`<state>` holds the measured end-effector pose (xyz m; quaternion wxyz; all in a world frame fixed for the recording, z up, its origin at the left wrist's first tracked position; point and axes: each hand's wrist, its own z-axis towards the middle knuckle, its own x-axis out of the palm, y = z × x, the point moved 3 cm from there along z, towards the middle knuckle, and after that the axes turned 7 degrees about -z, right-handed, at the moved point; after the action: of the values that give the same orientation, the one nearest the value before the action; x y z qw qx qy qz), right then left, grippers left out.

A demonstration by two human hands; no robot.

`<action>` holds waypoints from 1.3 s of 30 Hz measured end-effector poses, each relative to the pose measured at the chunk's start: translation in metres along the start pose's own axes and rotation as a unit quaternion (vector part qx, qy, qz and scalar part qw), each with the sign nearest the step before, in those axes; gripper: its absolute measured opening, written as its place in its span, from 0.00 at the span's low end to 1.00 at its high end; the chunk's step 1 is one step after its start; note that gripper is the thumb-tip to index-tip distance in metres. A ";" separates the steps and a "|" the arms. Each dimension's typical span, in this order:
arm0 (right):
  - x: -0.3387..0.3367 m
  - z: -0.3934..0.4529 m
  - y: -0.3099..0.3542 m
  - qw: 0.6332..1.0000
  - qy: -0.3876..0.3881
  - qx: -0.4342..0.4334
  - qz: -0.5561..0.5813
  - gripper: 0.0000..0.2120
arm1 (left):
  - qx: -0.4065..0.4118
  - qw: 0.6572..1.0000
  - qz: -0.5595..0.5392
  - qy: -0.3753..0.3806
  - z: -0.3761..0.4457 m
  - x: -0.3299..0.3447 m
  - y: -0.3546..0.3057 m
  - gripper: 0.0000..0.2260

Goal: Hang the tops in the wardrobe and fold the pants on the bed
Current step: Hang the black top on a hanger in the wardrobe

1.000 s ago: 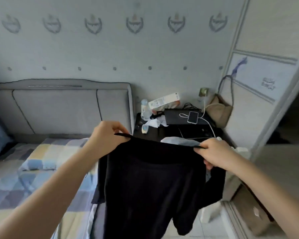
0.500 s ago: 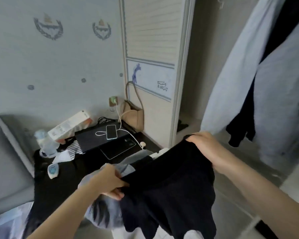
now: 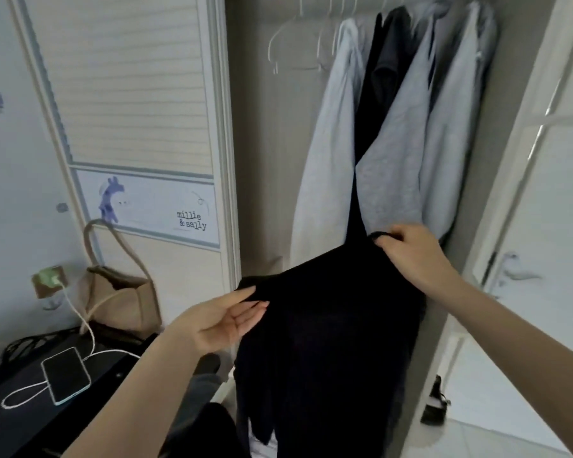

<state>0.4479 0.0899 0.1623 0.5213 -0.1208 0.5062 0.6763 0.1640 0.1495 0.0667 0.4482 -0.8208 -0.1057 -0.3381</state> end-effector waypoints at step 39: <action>0.085 0.254 0.043 0.929 0.349 -0.124 -0.002 0.02 | 0.287 0.880 0.379 -0.018 0.195 0.155 -0.303 0.13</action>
<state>0.4683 0.3476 0.2440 0.2942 -0.4142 0.5680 0.6475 0.2252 0.4609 0.2961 0.7557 -0.6398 0.1133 -0.0819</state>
